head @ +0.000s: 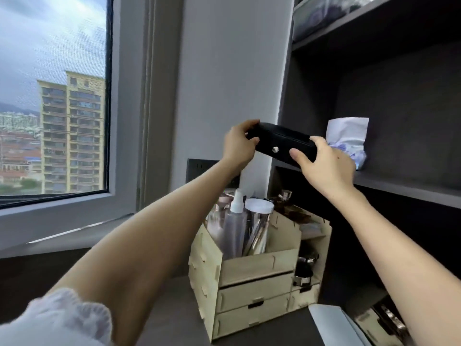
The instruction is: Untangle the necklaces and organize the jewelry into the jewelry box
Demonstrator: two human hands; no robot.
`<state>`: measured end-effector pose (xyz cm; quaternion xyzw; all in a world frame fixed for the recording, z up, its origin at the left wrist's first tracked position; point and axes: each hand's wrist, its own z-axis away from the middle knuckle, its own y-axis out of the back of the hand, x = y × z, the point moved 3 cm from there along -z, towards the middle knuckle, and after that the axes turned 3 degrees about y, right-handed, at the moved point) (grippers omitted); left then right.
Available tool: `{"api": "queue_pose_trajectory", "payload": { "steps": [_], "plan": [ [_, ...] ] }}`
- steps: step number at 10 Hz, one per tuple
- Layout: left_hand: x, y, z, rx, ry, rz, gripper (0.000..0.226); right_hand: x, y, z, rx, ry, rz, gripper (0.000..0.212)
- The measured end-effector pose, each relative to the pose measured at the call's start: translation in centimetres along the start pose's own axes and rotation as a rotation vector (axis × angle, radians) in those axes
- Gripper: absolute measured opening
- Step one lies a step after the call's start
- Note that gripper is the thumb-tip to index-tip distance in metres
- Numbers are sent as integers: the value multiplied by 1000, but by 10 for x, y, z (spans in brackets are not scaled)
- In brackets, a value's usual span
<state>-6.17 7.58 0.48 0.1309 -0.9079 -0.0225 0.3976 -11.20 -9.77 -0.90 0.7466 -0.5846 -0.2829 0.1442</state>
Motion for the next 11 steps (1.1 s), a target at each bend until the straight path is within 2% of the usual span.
{"api": "queue_pose_trajectory", "payload": {
  "steps": [1, 2, 3, 4, 5, 7, 10, 11],
  "plan": [
    [-8, -47, -21, -62, 117, 127, 52, 25, -12, -19, 20, -79, 44, 59],
    [-22, -83, -33, -160, 238, 224, 58, 45, -21, -36, 33, -82, 174, 55],
    [-38, -109, -46, -229, 365, 249, 49, 58, -34, -47, 17, -80, 282, 53],
    [-52, -131, -58, -255, 407, 252, 42, 68, -50, -59, 5, -85, 387, 53],
    [-59, -144, -65, -254, 424, 292, 50, 76, -66, -74, 23, -84, 408, 52],
    [-65, -170, -72, -273, 418, 244, 51, 90, -85, -94, 28, -111, 419, 53],
    [-69, -153, -72, -313, 368, 137, 50, 95, -92, -95, -48, -121, 501, 63],
    [-65, -130, -63, -273, 371, 126, 52, 94, -93, -85, 104, -55, 567, 57]
  ]
}}
